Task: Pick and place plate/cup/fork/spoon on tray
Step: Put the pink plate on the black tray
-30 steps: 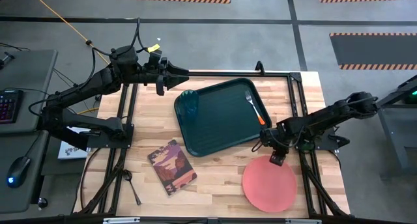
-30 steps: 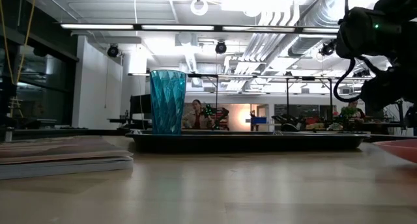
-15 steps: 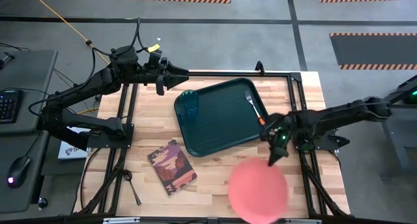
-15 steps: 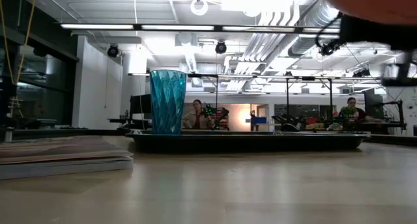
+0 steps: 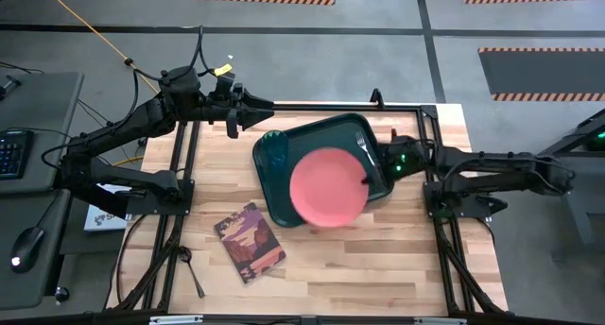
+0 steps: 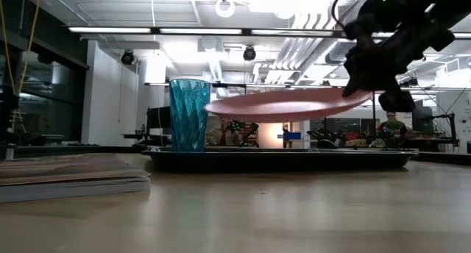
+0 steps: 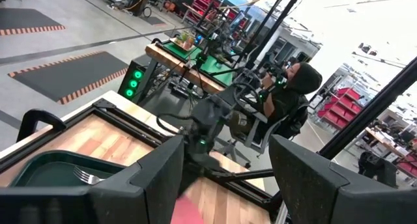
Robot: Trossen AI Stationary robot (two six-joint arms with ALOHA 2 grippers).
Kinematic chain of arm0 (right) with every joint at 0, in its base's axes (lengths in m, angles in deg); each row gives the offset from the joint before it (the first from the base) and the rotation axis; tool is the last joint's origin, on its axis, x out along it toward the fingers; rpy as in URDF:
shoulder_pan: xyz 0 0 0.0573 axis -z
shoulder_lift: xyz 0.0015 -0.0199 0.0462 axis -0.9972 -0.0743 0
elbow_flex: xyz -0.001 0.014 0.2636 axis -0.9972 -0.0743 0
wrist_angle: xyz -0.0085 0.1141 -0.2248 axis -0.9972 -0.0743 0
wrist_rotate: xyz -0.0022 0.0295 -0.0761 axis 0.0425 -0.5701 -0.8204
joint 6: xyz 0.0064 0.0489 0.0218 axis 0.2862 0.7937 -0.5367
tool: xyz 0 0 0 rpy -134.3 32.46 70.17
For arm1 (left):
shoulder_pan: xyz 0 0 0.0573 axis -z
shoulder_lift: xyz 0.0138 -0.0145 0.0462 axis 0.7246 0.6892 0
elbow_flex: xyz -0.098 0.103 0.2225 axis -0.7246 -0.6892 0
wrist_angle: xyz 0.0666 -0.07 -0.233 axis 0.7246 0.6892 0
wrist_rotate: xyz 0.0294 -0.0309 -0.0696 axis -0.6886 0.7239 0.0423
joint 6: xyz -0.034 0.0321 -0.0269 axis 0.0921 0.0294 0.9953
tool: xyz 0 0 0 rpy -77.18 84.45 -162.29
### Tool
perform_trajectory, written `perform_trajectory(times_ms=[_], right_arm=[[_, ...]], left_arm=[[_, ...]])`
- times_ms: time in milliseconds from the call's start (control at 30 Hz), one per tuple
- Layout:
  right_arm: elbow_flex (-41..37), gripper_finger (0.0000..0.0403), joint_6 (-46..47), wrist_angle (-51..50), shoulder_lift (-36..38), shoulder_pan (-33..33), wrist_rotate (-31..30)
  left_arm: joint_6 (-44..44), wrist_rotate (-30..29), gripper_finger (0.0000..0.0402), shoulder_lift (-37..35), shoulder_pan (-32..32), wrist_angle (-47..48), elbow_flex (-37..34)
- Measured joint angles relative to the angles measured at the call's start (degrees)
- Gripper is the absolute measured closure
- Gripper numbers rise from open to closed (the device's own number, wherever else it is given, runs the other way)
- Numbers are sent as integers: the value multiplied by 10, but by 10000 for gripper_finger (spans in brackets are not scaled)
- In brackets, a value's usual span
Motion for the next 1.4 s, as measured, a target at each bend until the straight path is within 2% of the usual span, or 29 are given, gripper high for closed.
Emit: perform_trajectory(times_ms=[133, 300, 567, 733, 1400], right_arm=[[0, 403, -11, -30, -5, 64, -47], [0, 403, -21, -25, -49, 104, -50], [1, 403, 1, 76, -137, 103, -47], [1, 403, 18, 86, -169, 104, -61], [1, 402, 44, 111, -203, 104, -85]], left_arm=[[0, 0, 186, 0, 0, 0, 0], [0, 0, 186, 0, 0, 0, 0], [-1, 0, 186, 0, 0, -1, 0], [-1, 0, 186, 0, 0, 0, 0], [-1, 0, 186, 0, 0, 0, 0]])
